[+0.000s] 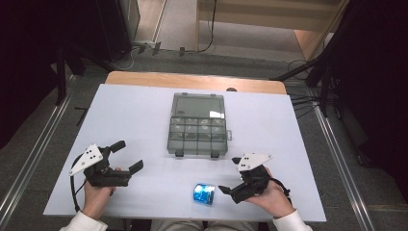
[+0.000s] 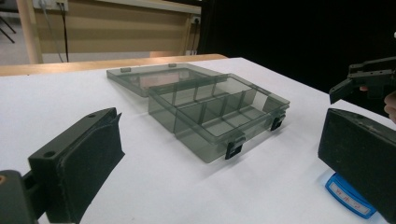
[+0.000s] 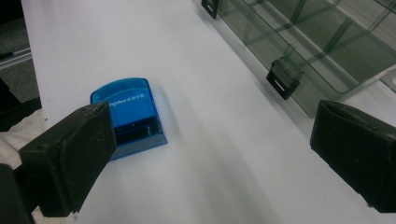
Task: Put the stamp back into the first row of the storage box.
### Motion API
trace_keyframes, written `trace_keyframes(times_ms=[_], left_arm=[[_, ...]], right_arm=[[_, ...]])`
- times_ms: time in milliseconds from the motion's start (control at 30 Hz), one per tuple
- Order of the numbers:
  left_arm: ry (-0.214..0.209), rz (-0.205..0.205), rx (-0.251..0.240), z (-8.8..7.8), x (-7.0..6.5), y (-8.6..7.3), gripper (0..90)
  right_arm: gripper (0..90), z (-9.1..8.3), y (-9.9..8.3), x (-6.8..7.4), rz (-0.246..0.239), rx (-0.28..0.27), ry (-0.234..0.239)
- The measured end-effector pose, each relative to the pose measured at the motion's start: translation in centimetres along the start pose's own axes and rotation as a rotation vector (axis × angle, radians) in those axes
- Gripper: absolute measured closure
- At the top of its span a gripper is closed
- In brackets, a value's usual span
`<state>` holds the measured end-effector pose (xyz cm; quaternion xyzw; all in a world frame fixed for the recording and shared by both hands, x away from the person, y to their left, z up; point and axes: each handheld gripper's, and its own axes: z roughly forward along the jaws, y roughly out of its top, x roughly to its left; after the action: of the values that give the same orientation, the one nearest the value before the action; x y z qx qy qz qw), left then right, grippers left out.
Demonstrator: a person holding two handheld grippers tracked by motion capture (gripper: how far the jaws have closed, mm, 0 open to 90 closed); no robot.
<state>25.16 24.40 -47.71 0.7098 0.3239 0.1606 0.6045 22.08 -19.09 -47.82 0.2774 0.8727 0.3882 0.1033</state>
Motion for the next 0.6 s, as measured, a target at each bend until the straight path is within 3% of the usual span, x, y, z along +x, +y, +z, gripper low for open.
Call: trace_keyframes(times_ms=[600], left_arm=[[-0.004, -0.006, -0.003, 0.0, 0.0, 0.0, 0.0]], right_arm=[[1.1, 2.1, 1.0, 1.9, -0.079, 0.107, 0.071]])
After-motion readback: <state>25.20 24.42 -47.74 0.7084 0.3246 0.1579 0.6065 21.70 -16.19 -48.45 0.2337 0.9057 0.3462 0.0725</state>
